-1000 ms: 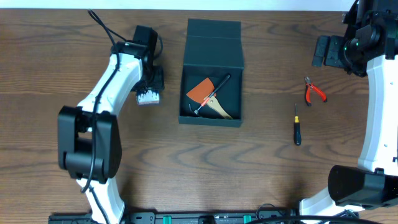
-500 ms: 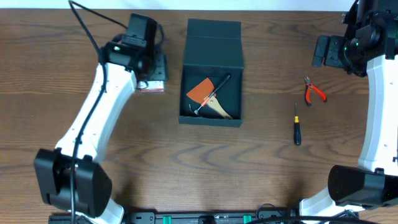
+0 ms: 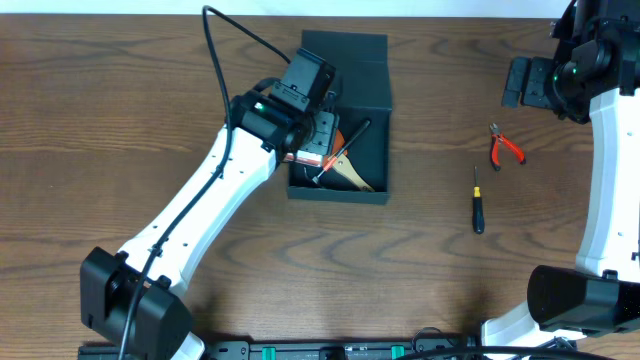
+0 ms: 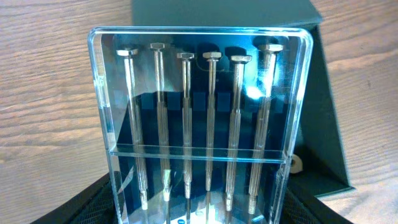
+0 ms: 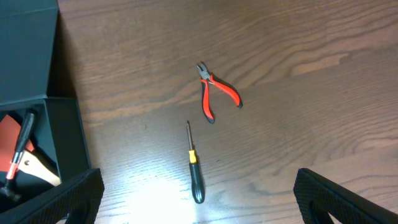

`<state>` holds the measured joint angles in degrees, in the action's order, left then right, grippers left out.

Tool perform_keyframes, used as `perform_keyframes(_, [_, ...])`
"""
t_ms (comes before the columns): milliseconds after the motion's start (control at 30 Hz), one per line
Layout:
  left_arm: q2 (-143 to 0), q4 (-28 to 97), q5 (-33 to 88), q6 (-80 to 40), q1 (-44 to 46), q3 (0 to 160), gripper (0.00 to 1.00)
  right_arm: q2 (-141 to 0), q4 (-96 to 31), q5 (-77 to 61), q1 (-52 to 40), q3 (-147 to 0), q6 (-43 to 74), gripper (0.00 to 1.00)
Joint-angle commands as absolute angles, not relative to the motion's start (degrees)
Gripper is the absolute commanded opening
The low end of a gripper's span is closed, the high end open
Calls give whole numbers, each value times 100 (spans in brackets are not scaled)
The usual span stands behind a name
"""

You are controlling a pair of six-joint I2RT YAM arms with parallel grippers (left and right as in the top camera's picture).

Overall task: Pack container
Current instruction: 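Lift the case and carry it right into the black box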

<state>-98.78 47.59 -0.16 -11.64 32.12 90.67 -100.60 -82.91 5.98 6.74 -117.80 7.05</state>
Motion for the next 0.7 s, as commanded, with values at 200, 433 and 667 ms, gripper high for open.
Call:
perform_keyframes(200, [-10191,4880,-45,-1173,3422,9216,62,-10009,-8298,578,672,-11828,768,99])
perform_keyframes(433, [-10704,4875,-45,-1194,3518,9216,62,-10007,-8298,578,672,-11828,768,99])
perform_keyframes(667, [-11102,4788,-47,-1201,3507,9216,62,-10009,-8298,578,672,-11828,770,99])
